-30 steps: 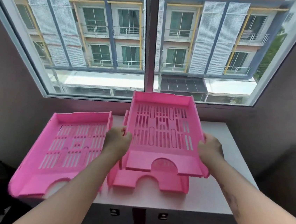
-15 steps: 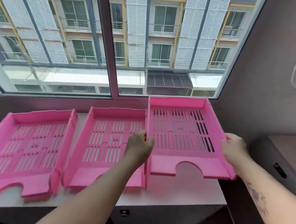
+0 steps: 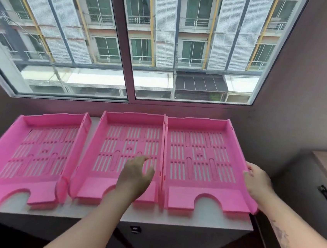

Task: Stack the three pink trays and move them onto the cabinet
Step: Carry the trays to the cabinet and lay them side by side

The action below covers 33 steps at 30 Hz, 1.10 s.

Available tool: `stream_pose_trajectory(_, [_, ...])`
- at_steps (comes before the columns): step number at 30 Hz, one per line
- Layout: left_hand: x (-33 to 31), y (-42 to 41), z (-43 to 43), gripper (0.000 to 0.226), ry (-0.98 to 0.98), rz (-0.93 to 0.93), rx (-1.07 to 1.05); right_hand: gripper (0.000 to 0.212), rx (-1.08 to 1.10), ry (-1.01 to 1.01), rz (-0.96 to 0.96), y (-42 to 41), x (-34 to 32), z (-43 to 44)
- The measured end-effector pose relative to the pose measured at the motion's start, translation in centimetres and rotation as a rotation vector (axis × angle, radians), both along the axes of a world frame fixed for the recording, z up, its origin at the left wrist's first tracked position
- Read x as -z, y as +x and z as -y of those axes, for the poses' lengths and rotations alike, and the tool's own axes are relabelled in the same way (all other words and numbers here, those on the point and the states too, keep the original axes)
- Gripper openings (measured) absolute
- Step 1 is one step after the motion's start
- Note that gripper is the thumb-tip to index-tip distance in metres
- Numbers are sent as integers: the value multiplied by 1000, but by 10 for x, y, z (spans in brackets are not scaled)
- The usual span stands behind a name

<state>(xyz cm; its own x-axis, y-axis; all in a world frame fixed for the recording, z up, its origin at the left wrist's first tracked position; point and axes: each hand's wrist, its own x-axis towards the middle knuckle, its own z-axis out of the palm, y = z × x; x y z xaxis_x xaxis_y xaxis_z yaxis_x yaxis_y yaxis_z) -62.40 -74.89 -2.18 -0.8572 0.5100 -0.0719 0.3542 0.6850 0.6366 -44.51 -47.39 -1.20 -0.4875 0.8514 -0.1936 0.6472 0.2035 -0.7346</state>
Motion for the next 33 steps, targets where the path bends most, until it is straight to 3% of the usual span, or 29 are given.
stream_pose_trajectory(3, [19, 3, 20, 54, -133, -73, 77, 56, -125, 305, 224, 1, 7, 6])
stream_pose_trajectory(6, [32, 6, 36, 63, -227, -134, 134, 62, -379, 547, 276, -4, 11, 32])
stream_pose_trajectory(10, [38, 12, 41, 66, -338, -202, 194, 65, -627, 399, 399, -18, 25, 75])
stream_pose_trajectory(23, [50, -14, 32, 79, -294, -161, 178, 74, -636, 364, 534, -63, 46, 74])
stream_pose_trajectory(33, [56, -24, 27, 66, -297, -168, 171, 76, -680, 386, 575, -98, 54, 48])
